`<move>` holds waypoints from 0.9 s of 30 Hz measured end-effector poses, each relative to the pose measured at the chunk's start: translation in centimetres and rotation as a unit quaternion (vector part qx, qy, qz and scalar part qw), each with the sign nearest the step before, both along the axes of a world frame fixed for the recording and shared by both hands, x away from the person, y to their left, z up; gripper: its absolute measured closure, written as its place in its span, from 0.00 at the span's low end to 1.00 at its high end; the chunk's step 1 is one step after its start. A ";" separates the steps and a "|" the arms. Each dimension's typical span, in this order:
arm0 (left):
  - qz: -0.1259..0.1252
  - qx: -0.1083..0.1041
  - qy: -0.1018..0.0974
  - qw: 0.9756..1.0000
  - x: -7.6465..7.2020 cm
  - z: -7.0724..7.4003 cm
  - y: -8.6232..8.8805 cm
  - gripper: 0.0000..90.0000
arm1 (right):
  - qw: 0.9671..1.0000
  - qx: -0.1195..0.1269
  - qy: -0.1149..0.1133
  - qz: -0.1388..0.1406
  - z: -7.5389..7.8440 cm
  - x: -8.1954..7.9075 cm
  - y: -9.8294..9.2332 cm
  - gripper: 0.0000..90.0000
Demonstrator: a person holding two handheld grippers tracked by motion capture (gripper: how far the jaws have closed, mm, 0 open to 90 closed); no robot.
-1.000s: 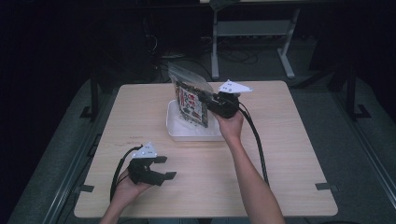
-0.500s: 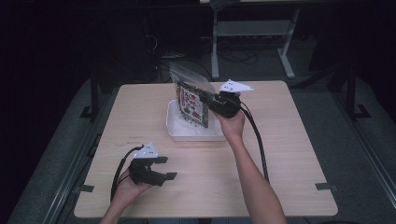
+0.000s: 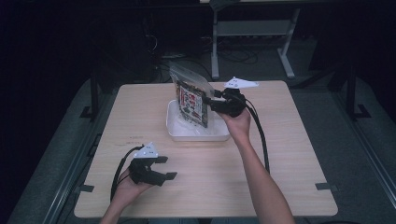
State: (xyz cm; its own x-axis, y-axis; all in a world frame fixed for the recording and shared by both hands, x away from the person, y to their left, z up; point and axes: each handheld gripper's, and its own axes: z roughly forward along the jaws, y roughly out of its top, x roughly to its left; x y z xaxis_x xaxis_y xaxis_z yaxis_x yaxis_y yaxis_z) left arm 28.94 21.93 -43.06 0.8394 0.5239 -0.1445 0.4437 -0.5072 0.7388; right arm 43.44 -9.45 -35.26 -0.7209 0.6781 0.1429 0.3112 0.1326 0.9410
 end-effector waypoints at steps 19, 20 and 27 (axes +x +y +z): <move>-0.001 0.009 0.000 1.000 0.0 -0.1 -0.1 0.27 | 0.999 0.006 0.033 0.030 -0.1 -2.0 -1.8 0.38; -0.002 0.009 0.001 1.000 0.0 -0.1 -0.1 0.27 | 0.999 0.006 0.035 0.030 0.0 -2.1 -2.1 0.37; -0.005 0.014 0.001 1.000 0.0 -0.2 -0.3 0.27 | 0.999 0.004 0.042 0.030 0.1 -3.3 -3.6 0.35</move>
